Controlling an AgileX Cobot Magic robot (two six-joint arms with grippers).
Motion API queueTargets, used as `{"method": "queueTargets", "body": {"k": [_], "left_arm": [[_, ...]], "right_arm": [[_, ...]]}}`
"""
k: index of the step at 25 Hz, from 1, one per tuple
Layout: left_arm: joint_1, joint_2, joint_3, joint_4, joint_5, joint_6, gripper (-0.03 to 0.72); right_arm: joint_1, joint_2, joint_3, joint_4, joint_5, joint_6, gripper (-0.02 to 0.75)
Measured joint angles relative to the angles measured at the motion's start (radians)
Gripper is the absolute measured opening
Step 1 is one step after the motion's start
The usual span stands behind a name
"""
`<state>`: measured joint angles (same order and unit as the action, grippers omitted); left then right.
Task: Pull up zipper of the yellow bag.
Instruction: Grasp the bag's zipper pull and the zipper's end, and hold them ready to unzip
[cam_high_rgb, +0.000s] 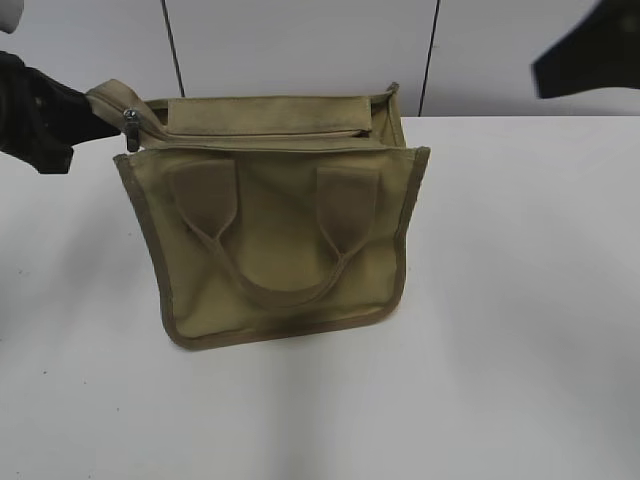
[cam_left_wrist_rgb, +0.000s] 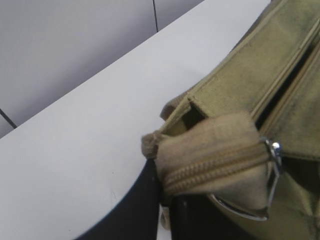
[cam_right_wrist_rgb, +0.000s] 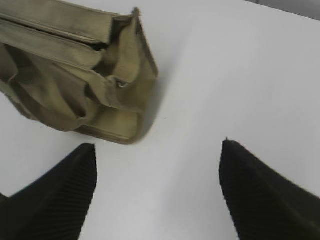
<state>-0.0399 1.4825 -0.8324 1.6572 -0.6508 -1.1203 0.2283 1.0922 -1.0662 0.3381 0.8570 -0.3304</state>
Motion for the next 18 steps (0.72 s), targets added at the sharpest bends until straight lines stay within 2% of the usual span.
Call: {"method": "queueTargets", "body": {"k": [4, 7, 11, 18], "left_arm": [[0.000, 0.000, 0.000, 0.002, -0.002, 0.000, 0.008], [0.000, 0.000, 0.000, -0.001, 0.005, -0.006, 0.008], [0.000, 0.000, 0.000, -0.034, 0.043, -0.023, 0.008], [0.000, 0.008, -0.029, -0.043, 0.054, -0.066, 0.008]], "right_arm": [[0.250, 0.215, -0.151, -0.189, 0.007, 0.272, 0.580], [0.387, 0.371, -0.297, -0.240, 0.009, 0.416, 0.543], [0.493, 0.569, -0.519, -0.207, 0.010, 0.493, 0.470], [0.563, 0.826, -0.792, -0.113, 0.011, 0.513, 0.455]]}}
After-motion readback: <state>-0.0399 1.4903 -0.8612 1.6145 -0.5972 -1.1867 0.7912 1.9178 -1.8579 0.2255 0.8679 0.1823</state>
